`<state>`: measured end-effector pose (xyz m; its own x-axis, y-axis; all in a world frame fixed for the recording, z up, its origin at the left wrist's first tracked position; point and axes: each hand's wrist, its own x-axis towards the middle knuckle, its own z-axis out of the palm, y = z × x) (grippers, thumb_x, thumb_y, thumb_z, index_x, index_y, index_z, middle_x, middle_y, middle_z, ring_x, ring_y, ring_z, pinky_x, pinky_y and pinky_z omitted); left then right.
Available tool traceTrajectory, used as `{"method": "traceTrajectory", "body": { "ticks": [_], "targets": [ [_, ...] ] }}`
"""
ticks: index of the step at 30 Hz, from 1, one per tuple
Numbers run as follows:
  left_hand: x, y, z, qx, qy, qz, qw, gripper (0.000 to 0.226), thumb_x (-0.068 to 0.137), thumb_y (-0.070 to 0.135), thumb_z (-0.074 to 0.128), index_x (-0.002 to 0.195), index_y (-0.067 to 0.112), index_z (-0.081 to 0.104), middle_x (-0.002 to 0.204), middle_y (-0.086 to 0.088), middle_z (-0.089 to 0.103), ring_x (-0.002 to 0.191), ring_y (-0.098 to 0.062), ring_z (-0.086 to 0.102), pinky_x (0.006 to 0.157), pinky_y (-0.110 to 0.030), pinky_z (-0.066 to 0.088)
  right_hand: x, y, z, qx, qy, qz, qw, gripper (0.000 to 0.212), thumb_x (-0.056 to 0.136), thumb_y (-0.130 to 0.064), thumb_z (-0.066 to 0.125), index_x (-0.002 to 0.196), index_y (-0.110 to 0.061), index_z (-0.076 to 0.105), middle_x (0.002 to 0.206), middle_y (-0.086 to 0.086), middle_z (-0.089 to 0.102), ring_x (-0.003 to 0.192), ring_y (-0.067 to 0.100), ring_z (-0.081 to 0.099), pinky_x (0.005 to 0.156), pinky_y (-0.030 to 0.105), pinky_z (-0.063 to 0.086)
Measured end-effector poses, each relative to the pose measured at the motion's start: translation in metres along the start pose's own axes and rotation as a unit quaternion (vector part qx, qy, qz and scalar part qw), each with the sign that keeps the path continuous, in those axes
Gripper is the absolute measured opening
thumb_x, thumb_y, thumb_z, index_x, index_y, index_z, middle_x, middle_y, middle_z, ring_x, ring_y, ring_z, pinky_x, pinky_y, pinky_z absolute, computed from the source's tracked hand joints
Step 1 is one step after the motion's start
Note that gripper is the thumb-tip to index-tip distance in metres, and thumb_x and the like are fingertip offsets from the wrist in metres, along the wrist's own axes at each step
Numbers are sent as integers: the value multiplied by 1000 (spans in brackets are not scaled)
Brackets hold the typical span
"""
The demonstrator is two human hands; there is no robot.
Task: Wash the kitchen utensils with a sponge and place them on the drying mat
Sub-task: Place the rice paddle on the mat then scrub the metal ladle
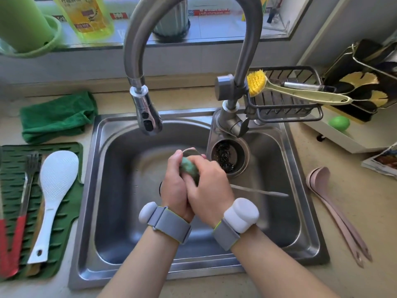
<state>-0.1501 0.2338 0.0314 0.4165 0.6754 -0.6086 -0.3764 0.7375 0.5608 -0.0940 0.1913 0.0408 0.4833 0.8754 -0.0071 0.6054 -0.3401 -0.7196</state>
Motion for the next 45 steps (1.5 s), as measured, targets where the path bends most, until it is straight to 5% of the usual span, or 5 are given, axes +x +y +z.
{"method": "traceTrajectory", "body": {
  "ticks": [8, 16, 20, 25, 45],
  "targets": [
    [7, 4, 2, 23, 36, 53, 998, 25, 88, 35, 58, 91, 12, 67, 92, -16, 63, 83, -26, 60, 85, -40, 49, -7, 12, -2, -162, -38, -55, 984, 18, 80, -24, 50, 92, -16, 61, 84, 8, 60, 79, 31, 51, 69, 39, 44],
    [0, -9, -14, -10, 23, 46, 999, 33, 95, 36, 49, 95, 12, 72, 94, -11, 70, 90, -23, 65, 85, -35, 49, 9, -4, -1, 547, -37, 273, 790, 12, 91, -4, 57, 102, -4, 63, 93, 16, 68, 82, 22, 69, 70, 32, 58],
    [0, -2, -10, -14, 7, 49, 999, 32, 95, 36, 48, 95, 11, 69, 93, -7, 70, 90, -21, 65, 84, -31, 54, 0, -1, 6, 250, 88, 49, 963, 17, 86, -18, 61, 102, -22, 63, 95, -1, 67, 88, 16, 64, 79, 31, 51],
    [2, 11, -12, -41, 28, 44, 998, 31, 88, 40, 58, 101, 12, 64, 107, -17, 58, 104, -32, 53, 107, -46, 38, -5, 5, 13, -141, 35, -102, 984, 20, 78, -21, 57, 98, -19, 59, 102, 2, 58, 92, 28, 45, 74, 39, 37],
    [-4, 5, -16, 81, 66, 43, 994, 77, 72, 61, 65, 127, 8, 57, 115, -17, 67, 107, -33, 64, 97, -47, 50, -15, 42, -26, -38, -71, -4, 997, 21, 90, -17, 54, 108, -19, 44, 93, 6, 66, 80, 37, 58, 59, 33, 37]
  ]
}}
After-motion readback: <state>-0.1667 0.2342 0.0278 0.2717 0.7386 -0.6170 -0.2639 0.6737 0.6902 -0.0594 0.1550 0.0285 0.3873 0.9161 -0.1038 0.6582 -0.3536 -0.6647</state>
